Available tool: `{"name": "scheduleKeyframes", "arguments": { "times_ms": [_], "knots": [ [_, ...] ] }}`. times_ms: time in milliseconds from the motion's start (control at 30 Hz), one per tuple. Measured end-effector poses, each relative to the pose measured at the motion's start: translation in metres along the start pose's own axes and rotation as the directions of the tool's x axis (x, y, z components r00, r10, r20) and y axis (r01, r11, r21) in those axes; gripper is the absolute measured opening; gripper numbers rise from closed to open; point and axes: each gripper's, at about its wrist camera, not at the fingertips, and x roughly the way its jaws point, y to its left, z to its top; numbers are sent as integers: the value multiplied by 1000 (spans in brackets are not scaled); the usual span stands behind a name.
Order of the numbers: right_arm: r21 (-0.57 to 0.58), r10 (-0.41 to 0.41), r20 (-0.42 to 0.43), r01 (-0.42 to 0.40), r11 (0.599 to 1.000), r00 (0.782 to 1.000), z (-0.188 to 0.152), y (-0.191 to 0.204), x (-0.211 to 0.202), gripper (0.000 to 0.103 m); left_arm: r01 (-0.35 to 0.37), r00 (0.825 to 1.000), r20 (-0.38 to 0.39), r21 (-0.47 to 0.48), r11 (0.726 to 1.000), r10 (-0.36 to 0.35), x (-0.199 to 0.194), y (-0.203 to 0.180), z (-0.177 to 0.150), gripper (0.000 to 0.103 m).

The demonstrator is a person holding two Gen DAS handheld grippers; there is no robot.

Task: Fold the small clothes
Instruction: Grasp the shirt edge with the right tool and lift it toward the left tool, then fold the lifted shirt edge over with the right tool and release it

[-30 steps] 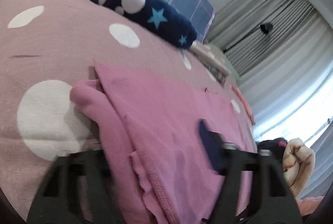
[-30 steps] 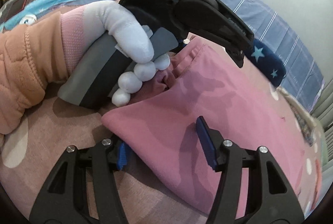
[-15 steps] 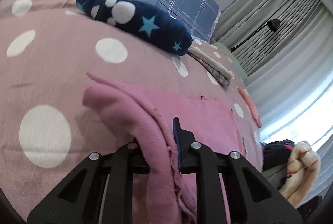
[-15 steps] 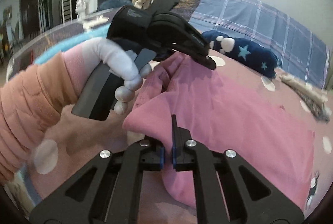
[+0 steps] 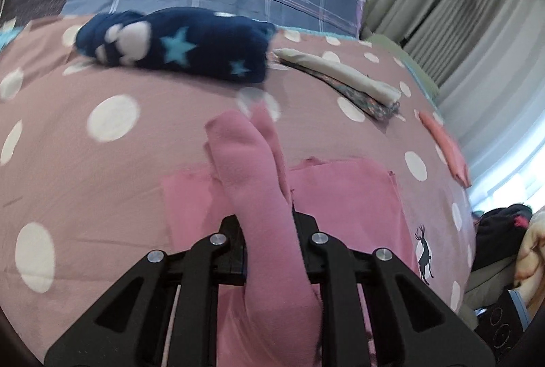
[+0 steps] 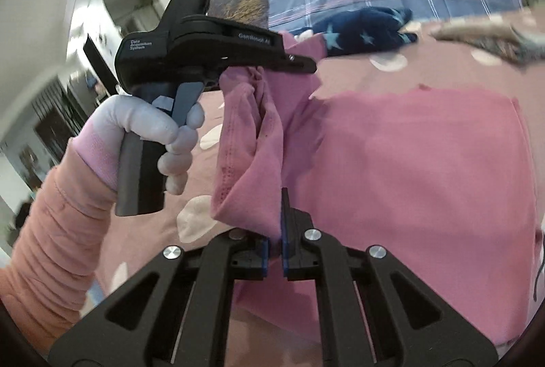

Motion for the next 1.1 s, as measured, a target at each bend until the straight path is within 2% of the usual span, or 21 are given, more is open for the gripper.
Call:
{"name": "scheduleKeyframes", "arguments": {
  "times_ms": [100,267,500,633,800,900,967,1033,1100],
  "knots": [
    [35,-3,28,2,999,1000,-6,-17,-25,5,-30,999,-24,39,999,31,18,-34,6,15],
    [102,-33,67,26,994,997,-14,-57,-63,5,-26,998,-50,107,994,31,49,-91,12,15],
    [219,-39,70,22,975,997,-40,-106,-95,5,-64,987,-130,223,973,94,102,-160,1,15],
    [268,-12,74,-8,963,997,-49,-124,-105,5,-88,979,-153,268,959,132,120,-180,-7,15],
    [269,1,83,-23,963,997,-53,-126,-111,5,-130,968,-163,315,940,189,131,-192,-11,16],
    [292,19,63,-36,956,998,-56,-136,-110,5,-103,973,-165,322,941,163,135,-197,-10,26],
    [317,33,43,-45,947,999,-56,-140,-102,5,-88,979,-146,322,943,142,129,-201,-8,28],
    [337,42,29,-49,940,999,-61,-141,-101,7,-83,987,-104,331,940,124,113,-207,-5,35],
    [349,44,22,-49,936,999,-64,-141,-103,9,-100,992,-30,358,928,119,88,-213,-4,44]
  ]
}}
